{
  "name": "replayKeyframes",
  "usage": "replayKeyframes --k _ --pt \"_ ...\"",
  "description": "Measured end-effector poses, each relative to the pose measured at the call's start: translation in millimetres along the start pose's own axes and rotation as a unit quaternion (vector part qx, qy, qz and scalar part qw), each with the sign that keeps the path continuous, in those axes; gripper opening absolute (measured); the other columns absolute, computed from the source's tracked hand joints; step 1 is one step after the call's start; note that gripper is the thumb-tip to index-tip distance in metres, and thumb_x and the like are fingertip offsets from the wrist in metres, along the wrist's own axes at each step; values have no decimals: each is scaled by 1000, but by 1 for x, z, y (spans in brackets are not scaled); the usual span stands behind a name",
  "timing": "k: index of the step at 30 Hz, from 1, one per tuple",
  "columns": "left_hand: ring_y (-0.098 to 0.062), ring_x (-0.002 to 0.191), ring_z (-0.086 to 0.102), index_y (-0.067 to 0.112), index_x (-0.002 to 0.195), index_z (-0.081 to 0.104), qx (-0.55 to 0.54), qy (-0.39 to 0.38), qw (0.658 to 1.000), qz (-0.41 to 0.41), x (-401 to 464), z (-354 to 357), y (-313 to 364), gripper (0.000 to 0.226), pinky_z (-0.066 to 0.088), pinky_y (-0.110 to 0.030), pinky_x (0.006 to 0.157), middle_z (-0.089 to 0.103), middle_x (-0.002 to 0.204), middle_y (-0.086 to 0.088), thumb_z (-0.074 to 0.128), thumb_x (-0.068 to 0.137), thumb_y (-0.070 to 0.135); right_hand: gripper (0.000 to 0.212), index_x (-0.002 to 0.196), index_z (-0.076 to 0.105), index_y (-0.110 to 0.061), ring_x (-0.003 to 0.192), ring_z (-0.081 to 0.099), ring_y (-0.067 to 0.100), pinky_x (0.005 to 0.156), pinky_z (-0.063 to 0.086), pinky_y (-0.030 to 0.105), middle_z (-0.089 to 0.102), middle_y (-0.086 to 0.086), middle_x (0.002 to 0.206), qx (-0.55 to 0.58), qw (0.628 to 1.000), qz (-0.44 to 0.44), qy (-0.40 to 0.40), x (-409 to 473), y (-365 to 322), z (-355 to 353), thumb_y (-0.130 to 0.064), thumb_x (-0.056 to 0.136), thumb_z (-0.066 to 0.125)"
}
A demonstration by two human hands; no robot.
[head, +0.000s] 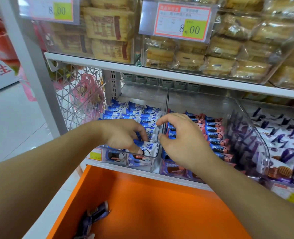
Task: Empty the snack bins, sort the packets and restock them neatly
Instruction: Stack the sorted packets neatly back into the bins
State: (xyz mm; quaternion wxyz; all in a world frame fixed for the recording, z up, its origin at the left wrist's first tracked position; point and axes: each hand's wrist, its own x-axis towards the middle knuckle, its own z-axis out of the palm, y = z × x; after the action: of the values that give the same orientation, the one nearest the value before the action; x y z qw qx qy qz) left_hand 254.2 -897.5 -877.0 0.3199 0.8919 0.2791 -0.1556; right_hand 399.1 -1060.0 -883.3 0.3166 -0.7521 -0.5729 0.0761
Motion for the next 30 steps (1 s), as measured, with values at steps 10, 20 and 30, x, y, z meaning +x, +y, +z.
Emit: replayKeyframes --k 10,20,30 --pt "-3 74 71 40 114 67 -141 129 978 88 -41 -14 5 36 55 -39 82 77 110 5 86 84 35 68 147 45 -42 147 28 10 121 30 40 42 -12 151 -10 994 -19 -104 1 -5 -5 -51 87 78" --pt "-11 96 72 22 103 75 -205 158 962 84 -31 -2 2 25 50 -28 89 78 101 2 64 98 44 35 106 66 -36 98 66 -3 81 50 16 72 -21 103 141 989 31 21 1 0 -27 -35 80 89" --pt "2 89 70 27 104 79 -66 120 987 79 3 11 -23 10 47 -11 77 77 97 13 73 96 25 38 121 68 -30 97 75 13 88 58 27 80 -6 103 287 955 63 41 -1 17 -39 -15 89 82"
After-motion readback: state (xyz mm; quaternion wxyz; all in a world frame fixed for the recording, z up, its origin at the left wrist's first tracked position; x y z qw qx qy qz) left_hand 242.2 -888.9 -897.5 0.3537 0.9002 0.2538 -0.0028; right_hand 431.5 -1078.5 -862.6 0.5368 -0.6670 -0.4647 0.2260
